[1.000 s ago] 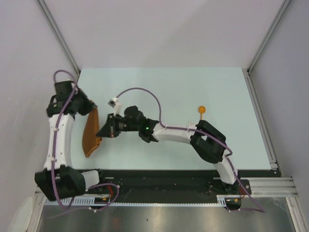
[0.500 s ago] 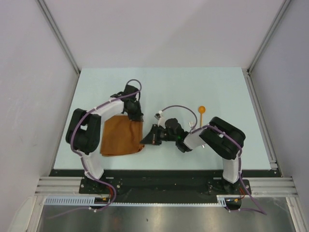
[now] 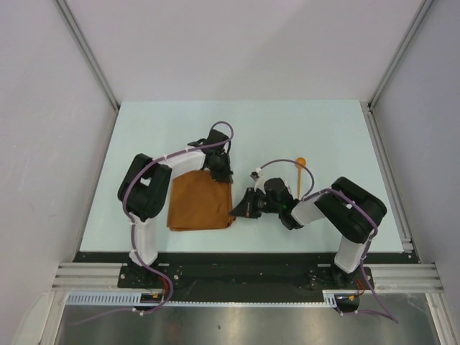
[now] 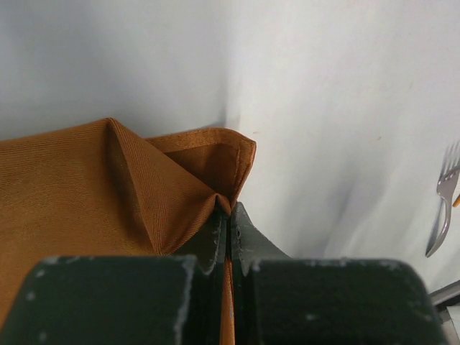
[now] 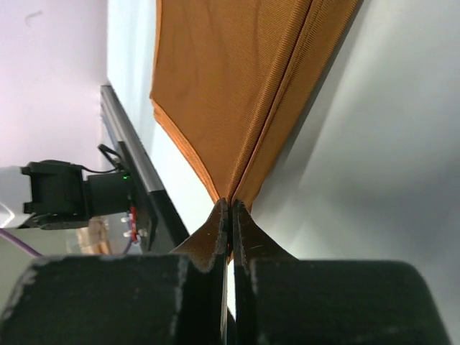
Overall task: Fold the napkin into a case and place the utensils inside
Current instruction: Turn over the upper triangle folded napkin at the center of the board.
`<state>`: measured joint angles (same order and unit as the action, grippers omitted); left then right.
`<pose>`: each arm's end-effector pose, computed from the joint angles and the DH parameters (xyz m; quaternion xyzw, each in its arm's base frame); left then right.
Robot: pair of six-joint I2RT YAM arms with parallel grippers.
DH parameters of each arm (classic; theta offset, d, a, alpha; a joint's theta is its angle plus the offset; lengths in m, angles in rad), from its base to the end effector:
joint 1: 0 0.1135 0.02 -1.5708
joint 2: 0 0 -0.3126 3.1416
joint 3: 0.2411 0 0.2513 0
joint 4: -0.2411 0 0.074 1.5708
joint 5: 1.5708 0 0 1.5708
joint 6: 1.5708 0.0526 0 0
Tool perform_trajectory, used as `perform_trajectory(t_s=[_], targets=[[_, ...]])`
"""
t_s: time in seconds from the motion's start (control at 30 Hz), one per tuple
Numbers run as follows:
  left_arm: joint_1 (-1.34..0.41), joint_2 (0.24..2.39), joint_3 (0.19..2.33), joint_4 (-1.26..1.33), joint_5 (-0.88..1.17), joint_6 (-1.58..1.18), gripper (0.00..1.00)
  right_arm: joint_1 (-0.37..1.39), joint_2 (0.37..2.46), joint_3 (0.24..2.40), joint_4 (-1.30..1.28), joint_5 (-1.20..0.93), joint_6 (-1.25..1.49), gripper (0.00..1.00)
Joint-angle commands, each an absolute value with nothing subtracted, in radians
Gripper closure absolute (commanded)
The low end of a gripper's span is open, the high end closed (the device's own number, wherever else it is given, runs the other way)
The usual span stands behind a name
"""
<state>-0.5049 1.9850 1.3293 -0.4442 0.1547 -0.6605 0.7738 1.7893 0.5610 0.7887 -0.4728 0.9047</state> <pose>0.3750 -0.2165 0.1862 -0.0574 0.9680 -0.1907 0.1529 0.2233 0.2517 0.1575 -0.0716 0.8272 0.5198 0.2009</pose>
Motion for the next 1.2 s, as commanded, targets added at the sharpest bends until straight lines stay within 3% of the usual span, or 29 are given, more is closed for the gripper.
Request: perform_trajectory(t_s=[0.0,0.07,0.1,0.17,0.2,0.23,0.3,0.37,0.47,0.63,1.0,1.07,1.17], targets=[[-0.500,2.011,1.456,-0.195,0.015,-0.686,1.00,0.798,1.700,0.526,0.557,-0.638,0.790,1.00],[-0.508,2.028,1.480,-0.219,0.005,-0.690,0.98,0.781,1.678,0.526,0.499,-0.620,0.759,0.96],[-0.509,2.034,1.486,-0.222,0.008,-0.692,0.87,0.776,1.668,0.528,0.433,-0.598,0.743,0.88],[-0.515,2.031,1.502,-0.219,0.018,-0.687,0.76,0.749,1.623,0.526,0.356,-0.569,0.684,0.82],[-0.518,2.025,1.503,-0.212,0.026,-0.678,0.60,0.739,1.605,0.529,0.272,-0.540,0.660,0.77],[-0.522,2.014,1.508,-0.212,0.040,-0.667,0.51,0.727,1.554,0.532,0.221,-0.522,0.622,0.67],[-0.528,1.987,1.545,-0.248,0.072,-0.652,0.41,0.692,1.497,0.544,0.073,-0.445,0.585,0.50],[-0.528,1.964,1.607,-0.311,0.103,-0.632,0.37,0.667,1.416,0.558,0.003,-0.379,0.527,0.41],[-0.525,1.902,1.644,-0.383,0.170,-0.591,0.22,0.660,1.378,0.610,-0.113,-0.322,0.477,0.29],[-0.523,1.879,1.687,-0.561,0.267,-0.511,0.22,0.630,1.425,0.718,-0.150,-0.308,0.468,0.27],[-0.523,1.579,1.218,-0.543,0.221,-0.440,0.37,0.566,1.620,0.888,-0.107,-0.400,0.439,0.32],[-0.523,1.534,1.129,-0.526,0.233,-0.445,0.37,0.560,1.655,0.891,-0.094,-0.436,0.436,0.34],[-0.523,1.491,1.042,-0.537,0.207,-0.456,0.29,0.560,1.681,0.888,-0.075,-0.463,0.443,0.40]])
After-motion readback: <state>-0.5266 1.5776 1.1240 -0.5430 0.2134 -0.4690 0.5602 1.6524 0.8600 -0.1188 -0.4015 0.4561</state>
